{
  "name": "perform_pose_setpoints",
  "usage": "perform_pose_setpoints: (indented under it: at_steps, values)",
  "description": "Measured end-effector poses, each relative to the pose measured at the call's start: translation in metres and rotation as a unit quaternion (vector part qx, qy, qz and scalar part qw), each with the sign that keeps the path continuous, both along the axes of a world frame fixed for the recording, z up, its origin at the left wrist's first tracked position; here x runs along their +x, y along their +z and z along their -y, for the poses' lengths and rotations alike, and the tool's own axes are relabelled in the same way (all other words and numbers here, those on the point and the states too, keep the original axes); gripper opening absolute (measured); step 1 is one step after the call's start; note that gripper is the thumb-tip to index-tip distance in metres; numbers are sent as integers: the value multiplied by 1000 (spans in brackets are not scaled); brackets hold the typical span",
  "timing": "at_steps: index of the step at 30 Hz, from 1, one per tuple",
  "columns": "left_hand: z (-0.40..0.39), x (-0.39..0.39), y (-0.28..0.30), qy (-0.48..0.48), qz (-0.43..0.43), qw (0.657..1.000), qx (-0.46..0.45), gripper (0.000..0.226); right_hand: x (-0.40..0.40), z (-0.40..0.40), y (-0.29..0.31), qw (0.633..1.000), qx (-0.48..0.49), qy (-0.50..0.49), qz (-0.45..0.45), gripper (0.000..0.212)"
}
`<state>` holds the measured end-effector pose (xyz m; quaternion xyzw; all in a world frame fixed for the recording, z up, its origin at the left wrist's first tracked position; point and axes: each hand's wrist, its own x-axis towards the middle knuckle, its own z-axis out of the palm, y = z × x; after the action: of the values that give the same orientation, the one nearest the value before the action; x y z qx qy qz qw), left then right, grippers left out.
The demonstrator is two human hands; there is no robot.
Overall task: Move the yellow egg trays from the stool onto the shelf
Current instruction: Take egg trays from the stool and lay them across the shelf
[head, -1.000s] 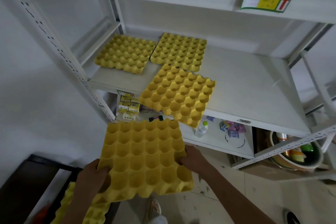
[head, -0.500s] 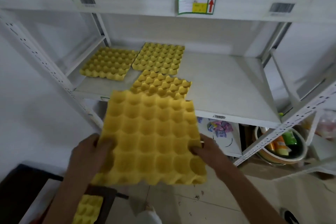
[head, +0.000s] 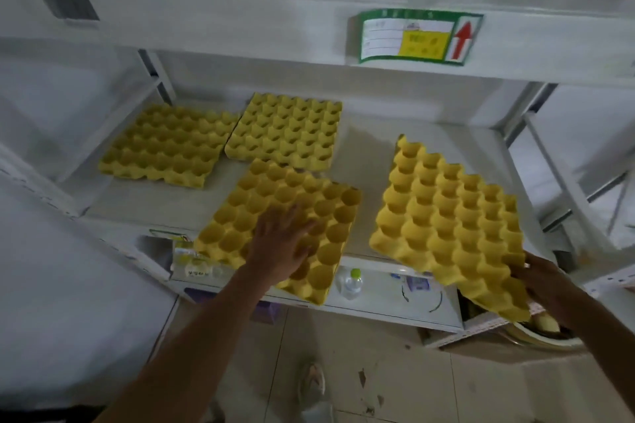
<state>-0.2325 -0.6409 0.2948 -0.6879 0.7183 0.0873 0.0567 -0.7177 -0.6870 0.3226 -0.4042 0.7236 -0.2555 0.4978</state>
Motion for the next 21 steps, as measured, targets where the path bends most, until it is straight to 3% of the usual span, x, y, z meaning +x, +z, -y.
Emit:
perform_pose_setpoints:
  at_steps: [7, 13, 16, 21]
  values:
    - [-14, 3, -23, 117, 3, 991, -72, 65, 16, 73, -14, 998, 25, 13, -64, 47]
    - [1, 17, -18, 127, -2, 990, -66, 70, 28, 134, -28, 995, 19, 43, -87, 42]
    - [10, 27, -20, 122, -3, 989, -82, 71, 41, 170, -33, 993, -4, 17, -119, 34]
    - [23, 30, -23, 121, 3, 988, -96, 69, 86, 222, -39, 980, -57, -38, -187, 42]
